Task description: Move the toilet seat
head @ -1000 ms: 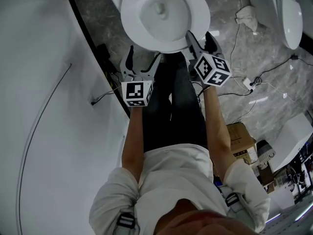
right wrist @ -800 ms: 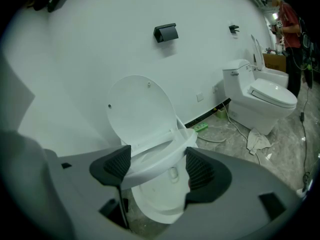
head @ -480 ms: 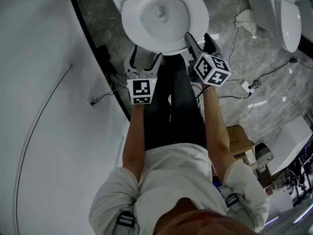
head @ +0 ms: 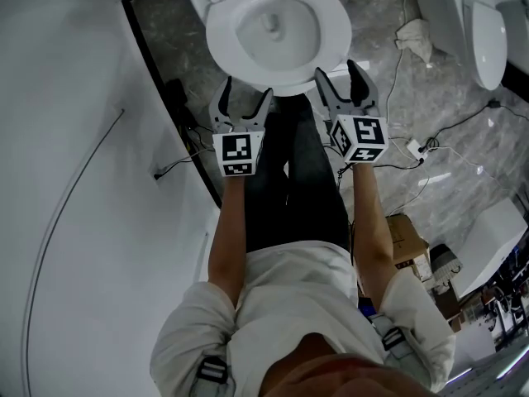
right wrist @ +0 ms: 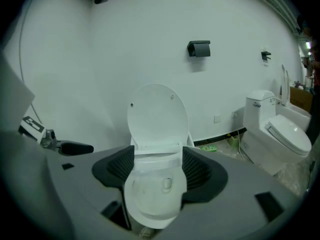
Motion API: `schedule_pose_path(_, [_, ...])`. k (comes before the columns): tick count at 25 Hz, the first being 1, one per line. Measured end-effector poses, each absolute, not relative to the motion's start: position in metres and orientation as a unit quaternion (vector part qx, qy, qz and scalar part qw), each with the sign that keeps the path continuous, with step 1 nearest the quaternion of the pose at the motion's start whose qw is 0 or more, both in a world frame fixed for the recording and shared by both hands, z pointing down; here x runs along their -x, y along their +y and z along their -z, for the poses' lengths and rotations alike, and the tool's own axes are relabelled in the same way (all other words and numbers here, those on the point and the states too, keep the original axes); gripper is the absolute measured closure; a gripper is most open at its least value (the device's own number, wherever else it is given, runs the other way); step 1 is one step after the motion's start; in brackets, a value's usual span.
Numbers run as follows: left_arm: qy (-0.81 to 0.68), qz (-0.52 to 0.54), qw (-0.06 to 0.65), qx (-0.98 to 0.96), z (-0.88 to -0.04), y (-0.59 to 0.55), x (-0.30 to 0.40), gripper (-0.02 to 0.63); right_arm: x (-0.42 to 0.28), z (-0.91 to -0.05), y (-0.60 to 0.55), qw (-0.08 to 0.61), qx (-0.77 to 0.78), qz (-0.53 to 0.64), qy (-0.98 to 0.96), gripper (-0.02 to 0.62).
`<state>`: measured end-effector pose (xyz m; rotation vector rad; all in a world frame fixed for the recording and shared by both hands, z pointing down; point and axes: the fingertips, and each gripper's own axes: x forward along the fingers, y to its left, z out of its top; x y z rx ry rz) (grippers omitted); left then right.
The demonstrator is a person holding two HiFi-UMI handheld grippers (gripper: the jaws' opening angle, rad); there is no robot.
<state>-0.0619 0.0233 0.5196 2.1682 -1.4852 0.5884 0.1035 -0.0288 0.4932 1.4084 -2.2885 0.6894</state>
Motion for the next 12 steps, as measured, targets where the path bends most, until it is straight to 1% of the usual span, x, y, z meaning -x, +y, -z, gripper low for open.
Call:
schedule_pose_path(3, [-0.545, -0.199, 0.23, -0.781, -0.516, 0.017, 0.065, 0.225, -0.101, -0.487, -0.027, 0.188, -0.487, -0.23, -0.821, 0.276])
schedule_pose_path(9, [-0.555, -0.187, 0.23, -0.777, -0.505, 0.003, 0.069, 0.225, -0.095, -0.485, -0.023, 0.227, -0.466, -0.194, -0.833, 0.276])
schedule_pose_path(12, [-0.563, -0.18, 0.232, -0.773, -0.496, -0.002, 0.07, 0.225, -0.093, -0.477, -0.03, 0.227, -0.467, -0.185, -0.834, 0.276])
